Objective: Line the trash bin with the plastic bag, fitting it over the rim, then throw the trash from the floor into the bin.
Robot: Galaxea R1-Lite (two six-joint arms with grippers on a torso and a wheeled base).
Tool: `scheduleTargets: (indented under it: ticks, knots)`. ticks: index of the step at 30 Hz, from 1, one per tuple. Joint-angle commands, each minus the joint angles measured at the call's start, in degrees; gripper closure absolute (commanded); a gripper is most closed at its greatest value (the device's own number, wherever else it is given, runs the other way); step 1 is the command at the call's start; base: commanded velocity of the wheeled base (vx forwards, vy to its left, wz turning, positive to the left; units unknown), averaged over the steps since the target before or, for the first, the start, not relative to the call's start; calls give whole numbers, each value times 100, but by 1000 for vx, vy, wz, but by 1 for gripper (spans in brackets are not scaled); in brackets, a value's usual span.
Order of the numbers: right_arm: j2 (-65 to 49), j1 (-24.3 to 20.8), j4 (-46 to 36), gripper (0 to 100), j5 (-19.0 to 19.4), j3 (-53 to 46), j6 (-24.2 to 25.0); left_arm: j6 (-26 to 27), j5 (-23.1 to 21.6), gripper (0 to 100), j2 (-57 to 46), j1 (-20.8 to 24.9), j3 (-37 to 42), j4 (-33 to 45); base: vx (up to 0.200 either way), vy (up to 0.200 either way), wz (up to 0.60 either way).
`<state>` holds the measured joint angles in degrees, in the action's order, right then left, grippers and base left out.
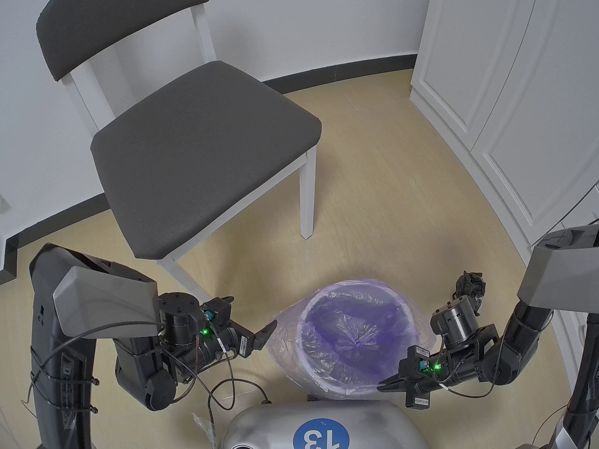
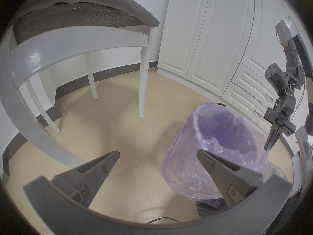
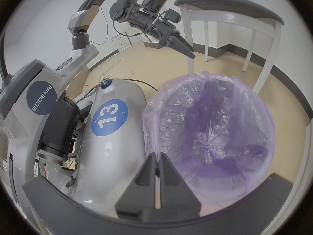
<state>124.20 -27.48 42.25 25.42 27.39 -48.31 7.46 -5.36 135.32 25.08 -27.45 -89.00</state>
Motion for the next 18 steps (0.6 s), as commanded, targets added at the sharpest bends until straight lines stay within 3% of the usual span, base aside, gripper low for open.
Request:
scheduleTargets:
  ticks: [1,7,18]
  knots:
    - [105,-100,134,100,7,-217,6,1,0,0,65,6,12,-100,0,0,0]
    - [527,-372,213,100,-2,-261,15,-8,0,0,65,6,12,-100,0,0,0]
    - [729,-214,196,100,-72,-76,15,-17,0,0,48,-12,12,-100,0,0,0]
